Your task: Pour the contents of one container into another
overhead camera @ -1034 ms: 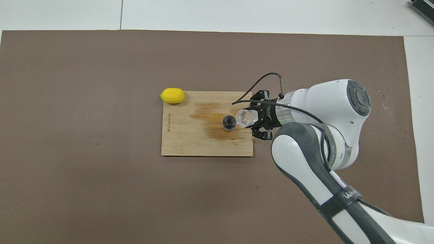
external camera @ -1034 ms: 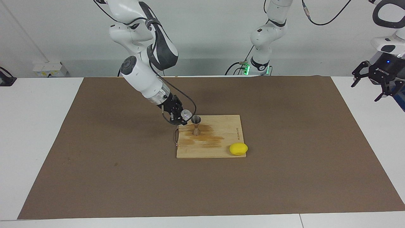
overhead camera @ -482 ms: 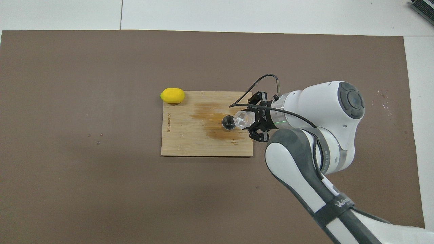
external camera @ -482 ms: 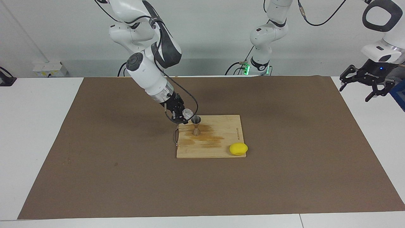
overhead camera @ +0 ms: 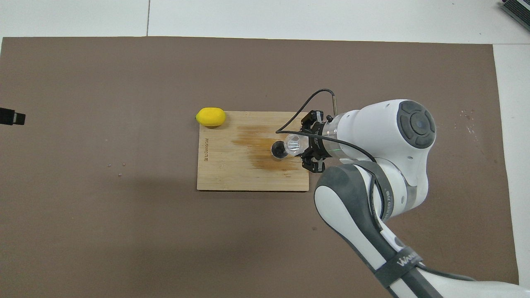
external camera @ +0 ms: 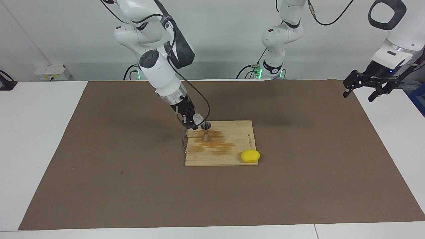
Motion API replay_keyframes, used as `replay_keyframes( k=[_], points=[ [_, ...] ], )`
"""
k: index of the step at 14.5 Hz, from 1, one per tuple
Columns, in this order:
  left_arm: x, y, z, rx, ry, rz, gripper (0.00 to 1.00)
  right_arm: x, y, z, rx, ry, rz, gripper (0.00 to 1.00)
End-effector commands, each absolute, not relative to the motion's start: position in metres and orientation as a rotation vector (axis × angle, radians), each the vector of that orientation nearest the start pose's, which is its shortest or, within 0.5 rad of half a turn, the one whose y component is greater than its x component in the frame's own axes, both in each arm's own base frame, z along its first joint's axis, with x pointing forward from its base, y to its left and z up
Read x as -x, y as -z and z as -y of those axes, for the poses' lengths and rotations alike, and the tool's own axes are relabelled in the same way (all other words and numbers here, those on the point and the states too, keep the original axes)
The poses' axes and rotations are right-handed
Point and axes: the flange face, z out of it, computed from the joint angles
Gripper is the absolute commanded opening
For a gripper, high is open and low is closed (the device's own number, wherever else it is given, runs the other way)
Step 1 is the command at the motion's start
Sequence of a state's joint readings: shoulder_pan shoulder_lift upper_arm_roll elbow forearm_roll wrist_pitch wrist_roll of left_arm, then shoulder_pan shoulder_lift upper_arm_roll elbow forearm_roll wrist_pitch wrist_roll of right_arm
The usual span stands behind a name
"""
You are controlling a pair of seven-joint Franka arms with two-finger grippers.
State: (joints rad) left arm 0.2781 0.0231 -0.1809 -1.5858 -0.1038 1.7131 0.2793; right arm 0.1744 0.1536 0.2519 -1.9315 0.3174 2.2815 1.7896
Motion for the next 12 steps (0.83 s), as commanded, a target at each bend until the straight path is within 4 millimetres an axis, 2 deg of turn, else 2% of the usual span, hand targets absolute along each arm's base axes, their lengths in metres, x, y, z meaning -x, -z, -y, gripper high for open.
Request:
replay_keyframes(
  k=[1,7,9,12],
  points=[
    [-0.565,-0.619,-0.021,3.210,0.169,-0.114,1.00,-0.559,-0.440,-0.258,2.011,-0.203,-1.993,0.00],
    [-0.561,-0.616,0.000,3.181,0.095,-0.156,1.00,-0.559,-0.441,-0.258,2.060,-0.121,-2.002,0.00],
    [-0.558,-0.614,0.024,3.183,0.058,-0.186,1.00,-0.554,-0.440,-0.268,2.078,-0.114,-1.993,0.00],
    [-0.557,-0.614,0.036,3.152,0.046,-0.228,1.00,-0.553,-0.440,-0.270,2.082,-0.109,-1.993,0.00]
  ],
)
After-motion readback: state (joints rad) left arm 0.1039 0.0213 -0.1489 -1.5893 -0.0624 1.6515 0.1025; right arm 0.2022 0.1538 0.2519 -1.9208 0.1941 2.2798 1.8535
